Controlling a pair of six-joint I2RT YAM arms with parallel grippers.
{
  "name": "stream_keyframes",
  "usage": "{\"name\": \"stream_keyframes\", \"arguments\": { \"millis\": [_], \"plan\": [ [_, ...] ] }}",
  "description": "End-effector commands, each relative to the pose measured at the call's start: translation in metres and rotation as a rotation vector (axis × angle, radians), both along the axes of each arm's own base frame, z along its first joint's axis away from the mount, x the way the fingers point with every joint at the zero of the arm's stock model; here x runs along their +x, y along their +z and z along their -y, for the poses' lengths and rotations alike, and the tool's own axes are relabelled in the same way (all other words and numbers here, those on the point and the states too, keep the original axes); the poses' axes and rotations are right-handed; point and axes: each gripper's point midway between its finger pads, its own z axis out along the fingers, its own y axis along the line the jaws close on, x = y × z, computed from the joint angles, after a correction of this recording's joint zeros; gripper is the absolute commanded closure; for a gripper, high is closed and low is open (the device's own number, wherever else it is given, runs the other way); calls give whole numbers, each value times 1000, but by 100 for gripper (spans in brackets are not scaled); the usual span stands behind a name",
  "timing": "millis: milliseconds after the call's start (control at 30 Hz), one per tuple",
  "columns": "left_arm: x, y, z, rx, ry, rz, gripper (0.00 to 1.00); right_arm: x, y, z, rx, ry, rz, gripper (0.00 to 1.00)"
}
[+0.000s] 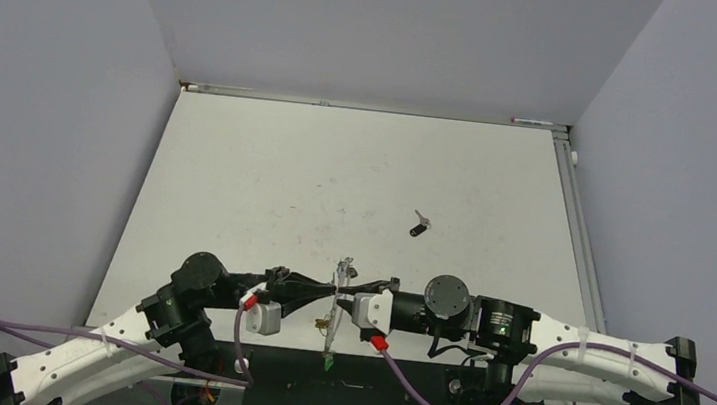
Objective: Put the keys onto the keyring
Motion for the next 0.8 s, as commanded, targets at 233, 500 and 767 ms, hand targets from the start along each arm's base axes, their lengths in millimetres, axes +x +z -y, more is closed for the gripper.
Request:
{"name": "stream_keyframes", "arguments": {
  "millis": [233, 500, 767],
  "plan": [
    [23, 25, -6, -65, 125, 0, 100, 15, 28, 7, -17, -124, -38, 56],
    [35, 16, -5, -20, 177, -32, 100, 28, 26, -2, -99, -198, -26, 56],
    [36, 14, -5, -18, 186, -57, 100, 34, 13, -14, -151, -216, 10, 68]
  ]
}}
